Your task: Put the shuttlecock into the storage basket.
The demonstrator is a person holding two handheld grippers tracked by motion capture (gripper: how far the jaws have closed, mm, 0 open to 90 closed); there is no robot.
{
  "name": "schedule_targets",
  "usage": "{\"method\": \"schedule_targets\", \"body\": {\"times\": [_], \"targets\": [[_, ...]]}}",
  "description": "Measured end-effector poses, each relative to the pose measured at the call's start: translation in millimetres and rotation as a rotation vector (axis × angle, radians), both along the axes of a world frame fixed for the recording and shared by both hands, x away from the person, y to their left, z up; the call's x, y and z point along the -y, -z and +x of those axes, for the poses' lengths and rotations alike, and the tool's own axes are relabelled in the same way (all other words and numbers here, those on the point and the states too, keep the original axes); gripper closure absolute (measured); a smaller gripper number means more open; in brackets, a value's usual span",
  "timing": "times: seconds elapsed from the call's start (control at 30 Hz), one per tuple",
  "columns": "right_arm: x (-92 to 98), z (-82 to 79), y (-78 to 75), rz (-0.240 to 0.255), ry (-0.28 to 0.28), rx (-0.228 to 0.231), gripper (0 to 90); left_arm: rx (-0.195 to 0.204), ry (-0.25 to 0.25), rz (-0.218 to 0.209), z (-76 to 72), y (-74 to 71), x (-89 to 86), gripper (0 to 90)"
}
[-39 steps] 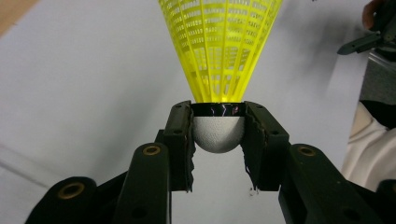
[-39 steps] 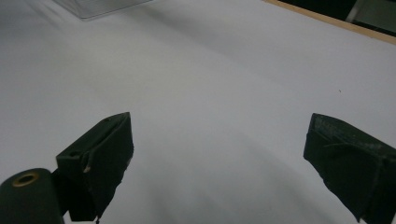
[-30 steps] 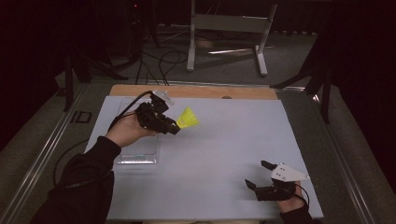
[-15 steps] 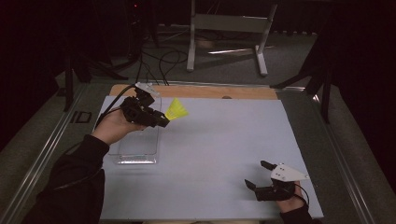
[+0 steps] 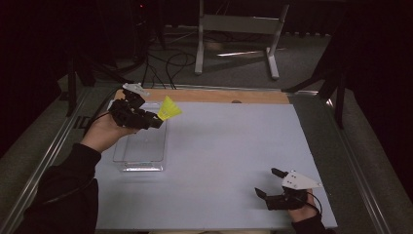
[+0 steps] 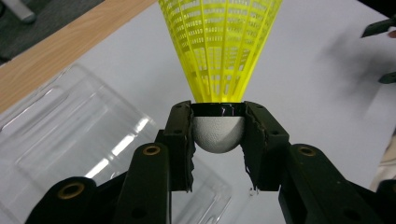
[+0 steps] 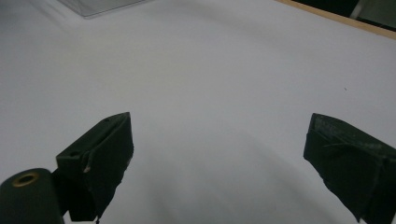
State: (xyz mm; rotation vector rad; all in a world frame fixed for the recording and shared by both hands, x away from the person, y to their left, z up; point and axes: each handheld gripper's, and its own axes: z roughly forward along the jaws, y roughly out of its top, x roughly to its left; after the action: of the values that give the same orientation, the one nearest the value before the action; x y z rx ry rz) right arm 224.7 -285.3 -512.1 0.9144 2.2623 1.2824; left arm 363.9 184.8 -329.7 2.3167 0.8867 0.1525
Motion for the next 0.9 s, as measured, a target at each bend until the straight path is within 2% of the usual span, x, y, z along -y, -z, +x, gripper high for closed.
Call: {"method": "schedule_targets", "body": {"times": [0.17, 0.27, 0.33, 0.37, 0.43, 0.5, 0.63, 0.67, 0.7, 0.73, 0.9], "targets": [[-0.8, -0.5, -0.8, 0.0, -0.002, 0.004, 8.2, 0.0, -0.035, 0.002, -3.7, 7.0, -14.7, 65.8], [-0.3, 0.0, -0.4, 0.001, -0.001, 0.001, 8.2, -0.011, -0.082, -0.003, -6.8, 12.9, -30.9, 65.9], [-0.5, 0.0, -0.3, 0.0, -0.001, 0.001, 8.2, -0.005, -0.095, 0.0, -8.1, 14.9, -34.2, 65.8], [-1.1, 0.0, -0.2, 0.0, -0.004, 0.003, 8.2, -0.006, -0.121, 0.013, -9.9, 19.7, -39.9, 65.8], [-1.7, 0.0, -0.2, -0.002, -0.002, 0.0, 8.2, -0.005, -0.142, 0.022, -11.7, 24.9, -45.5, 65.8], [-1.5, 0.1, -0.3, -0.002, -0.005, 0.002, 8.2, -0.015, -0.149, 0.022, -12.5, 28.1, -49.5, 65.8], [-1.5, 0.2, 0.1, 0.0, -0.004, -0.001, 8.2, -0.024, -0.195, 0.017, -16.6, 37.8, -65.6, 65.8], [-1.7, 0.3, 0.2, -0.002, -0.005, -0.003, 8.2, -0.021, -0.207, 0.027, -17.7, 40.0, -68.4, 65.8], [-1.9, 0.1, 0.1, -0.004, -0.004, -0.004, 8.2, -0.021, -0.207, 0.027, -17.7, 40.0, -68.4, 65.8], [-2.2, 0.0, 0.0, -0.002, -0.004, -0.002, 8.2, -0.031, -0.223, 0.009, -19.5, 44.2, -74.3, 65.8], [-2.7, 0.0, 0.0, -0.003, -0.006, -0.004, 8.2, -0.033, -0.254, 0.007, -23.1, 51.6, -83.8, 65.8]]}}
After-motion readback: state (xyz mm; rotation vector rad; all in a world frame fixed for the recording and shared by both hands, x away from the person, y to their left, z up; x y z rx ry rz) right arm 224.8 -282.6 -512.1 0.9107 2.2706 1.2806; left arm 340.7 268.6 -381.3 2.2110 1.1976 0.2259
